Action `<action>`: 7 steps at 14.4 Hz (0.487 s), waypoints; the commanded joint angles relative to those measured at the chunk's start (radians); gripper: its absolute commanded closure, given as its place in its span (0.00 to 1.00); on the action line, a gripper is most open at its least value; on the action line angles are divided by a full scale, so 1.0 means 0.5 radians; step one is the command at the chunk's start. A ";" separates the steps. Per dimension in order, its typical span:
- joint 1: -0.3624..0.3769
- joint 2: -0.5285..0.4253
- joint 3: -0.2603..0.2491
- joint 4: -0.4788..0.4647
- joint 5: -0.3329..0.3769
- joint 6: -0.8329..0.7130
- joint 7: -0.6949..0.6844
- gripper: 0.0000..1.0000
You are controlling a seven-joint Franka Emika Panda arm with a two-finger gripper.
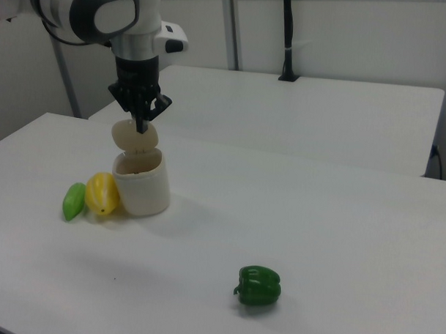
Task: Close garbage bin
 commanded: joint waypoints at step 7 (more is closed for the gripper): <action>0.179 0.125 -0.013 -0.032 0.101 0.602 -0.034 1.00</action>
